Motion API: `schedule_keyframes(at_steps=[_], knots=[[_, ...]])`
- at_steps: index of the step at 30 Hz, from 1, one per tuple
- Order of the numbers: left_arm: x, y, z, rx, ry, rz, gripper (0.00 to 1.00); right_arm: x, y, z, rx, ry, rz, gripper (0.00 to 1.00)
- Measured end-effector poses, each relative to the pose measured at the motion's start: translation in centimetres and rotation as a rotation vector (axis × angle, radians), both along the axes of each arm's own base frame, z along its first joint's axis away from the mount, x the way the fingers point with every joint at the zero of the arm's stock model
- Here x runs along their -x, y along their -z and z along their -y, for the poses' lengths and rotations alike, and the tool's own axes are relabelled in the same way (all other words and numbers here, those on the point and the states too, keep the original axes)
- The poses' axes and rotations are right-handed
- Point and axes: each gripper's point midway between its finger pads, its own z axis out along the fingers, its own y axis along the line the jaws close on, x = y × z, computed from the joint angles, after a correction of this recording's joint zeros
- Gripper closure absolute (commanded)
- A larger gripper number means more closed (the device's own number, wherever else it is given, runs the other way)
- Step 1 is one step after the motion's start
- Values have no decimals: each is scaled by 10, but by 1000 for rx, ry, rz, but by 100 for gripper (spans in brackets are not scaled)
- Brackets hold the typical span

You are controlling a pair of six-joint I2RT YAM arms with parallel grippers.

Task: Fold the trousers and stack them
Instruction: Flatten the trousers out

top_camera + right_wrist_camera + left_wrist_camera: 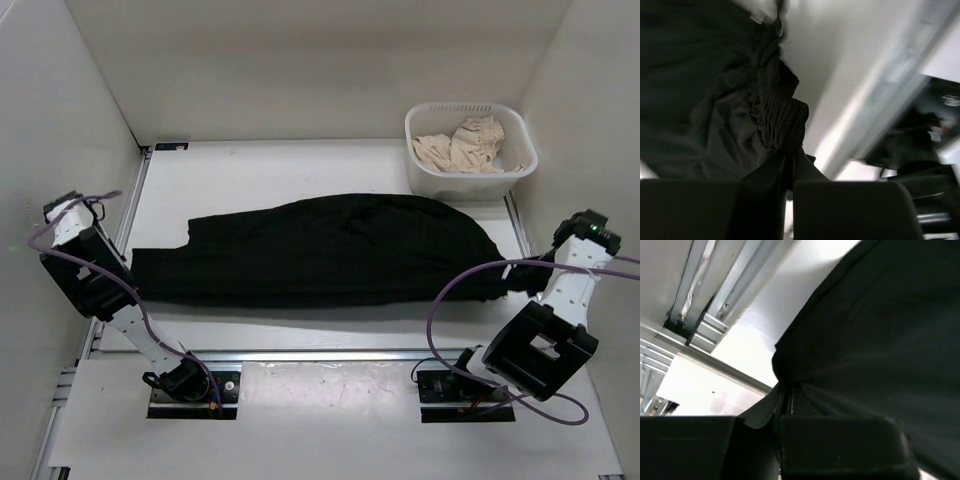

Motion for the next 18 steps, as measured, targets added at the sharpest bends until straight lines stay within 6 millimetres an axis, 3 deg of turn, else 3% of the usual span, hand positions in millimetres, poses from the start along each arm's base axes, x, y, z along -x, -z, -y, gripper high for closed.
schedule_keyframes(at_steps=[5,10,12,13,14,15,18], knots=[[50,40,9,14,-25,-142,86,50,55,-4,10,-9,-213,100],[71,52,6,-8,-45,-190,84,71,72,7,26,37,-282,97],[74,52,-1,-24,-61,-185,67,74,73,10,37,39,-295,83],[74,52,-3,-32,-66,-184,59,75,73,12,45,37,-302,55],[75,51,-6,-43,-68,-185,49,75,73,14,56,38,-307,41],[76,51,-9,-55,-72,-184,33,76,72,17,71,38,-315,34],[75,48,-13,-77,-74,-176,21,75,66,28,117,33,-324,27]])
